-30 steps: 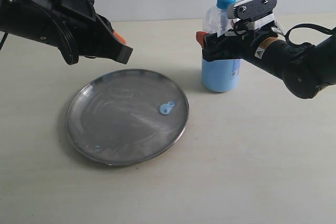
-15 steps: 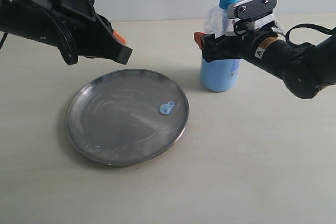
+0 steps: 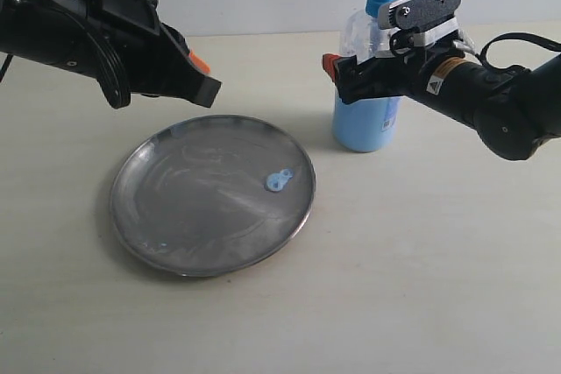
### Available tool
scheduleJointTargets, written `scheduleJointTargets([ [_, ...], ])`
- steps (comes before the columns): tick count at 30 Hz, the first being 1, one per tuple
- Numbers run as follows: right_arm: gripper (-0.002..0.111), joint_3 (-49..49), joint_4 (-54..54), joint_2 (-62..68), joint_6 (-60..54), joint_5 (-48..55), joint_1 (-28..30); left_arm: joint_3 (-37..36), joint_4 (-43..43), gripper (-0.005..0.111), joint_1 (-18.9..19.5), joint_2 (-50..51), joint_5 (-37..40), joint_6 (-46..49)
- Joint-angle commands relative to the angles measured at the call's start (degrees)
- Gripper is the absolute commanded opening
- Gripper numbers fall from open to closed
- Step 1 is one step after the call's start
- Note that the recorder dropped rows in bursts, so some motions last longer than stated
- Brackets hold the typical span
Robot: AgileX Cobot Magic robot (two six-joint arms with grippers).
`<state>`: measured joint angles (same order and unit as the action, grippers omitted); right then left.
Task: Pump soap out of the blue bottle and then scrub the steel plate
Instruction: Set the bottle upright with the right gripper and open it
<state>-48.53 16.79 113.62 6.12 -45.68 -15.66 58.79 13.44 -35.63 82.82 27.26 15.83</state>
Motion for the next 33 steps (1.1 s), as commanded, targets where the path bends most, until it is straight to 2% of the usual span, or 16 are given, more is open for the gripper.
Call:
scheduleJointTargets([
  [1, 0.101, 0.2, 1.2, -0.6, -0.1, -0.5, 0.1, -0.2, 0.6, 0.000, -0.3, -0.4, -0.7, 0.2],
  [5, 0.105, 0.1, 1.2, -0.6, -0.1, -0.5, 0.1, -0.2, 0.6, 0.000, -0.3, -0.4, -0.7, 0.2],
  [12, 0.105, 0.1, 1.2, -1.5, -0.7, -0.3, 0.1, -0.2, 0.6, 0.000, -0.3, -0.4, -0.7, 0.2],
  [33, 0.105, 0.1, 1.3, -15.2, 4.3, 11.8, 0.0, -0.2, 0.8, 0.000, -0.3, -0.4, -1.3, 0.2],
])
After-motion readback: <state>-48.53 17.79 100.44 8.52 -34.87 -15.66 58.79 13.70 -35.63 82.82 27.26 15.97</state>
